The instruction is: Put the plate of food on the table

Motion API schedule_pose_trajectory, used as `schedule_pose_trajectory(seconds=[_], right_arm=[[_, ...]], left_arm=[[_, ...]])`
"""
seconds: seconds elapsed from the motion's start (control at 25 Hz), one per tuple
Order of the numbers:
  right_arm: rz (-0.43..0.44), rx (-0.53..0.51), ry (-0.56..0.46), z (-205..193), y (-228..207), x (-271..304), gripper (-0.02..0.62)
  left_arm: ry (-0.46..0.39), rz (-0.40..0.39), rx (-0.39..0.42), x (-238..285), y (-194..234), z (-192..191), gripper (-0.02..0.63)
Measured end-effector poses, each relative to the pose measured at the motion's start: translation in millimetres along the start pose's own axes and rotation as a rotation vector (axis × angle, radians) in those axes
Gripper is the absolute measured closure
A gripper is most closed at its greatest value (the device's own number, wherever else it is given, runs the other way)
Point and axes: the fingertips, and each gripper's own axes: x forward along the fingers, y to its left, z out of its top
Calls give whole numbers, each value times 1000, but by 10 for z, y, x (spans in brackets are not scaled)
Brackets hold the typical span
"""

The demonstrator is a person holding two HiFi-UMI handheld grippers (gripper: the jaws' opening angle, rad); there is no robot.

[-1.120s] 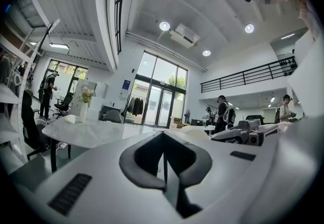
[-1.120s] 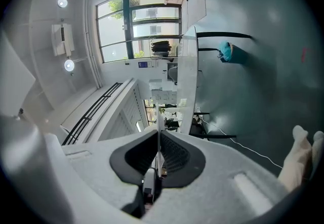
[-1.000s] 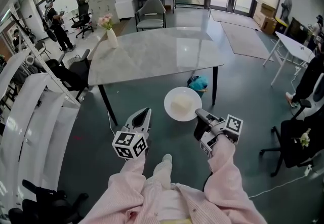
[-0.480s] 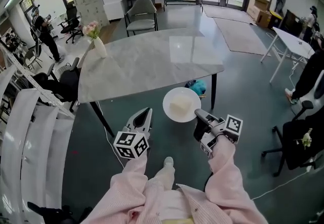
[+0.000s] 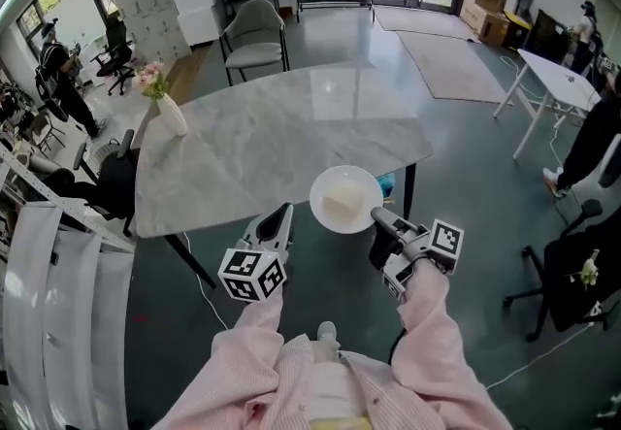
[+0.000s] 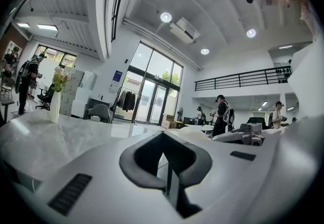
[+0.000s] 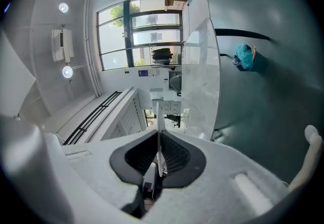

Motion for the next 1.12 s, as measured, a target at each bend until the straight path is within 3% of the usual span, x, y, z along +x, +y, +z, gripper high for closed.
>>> schedule_pose_trajectory(seconds=[0.52,1.12], right_arm=[[-7,16,-20,451,-156,679,575],[-47,37,22,1544,-409,1721,575]], left_arm=[[14,7,-26,557,543,53,611],[44,67,-65,1771,1187,171,611]])
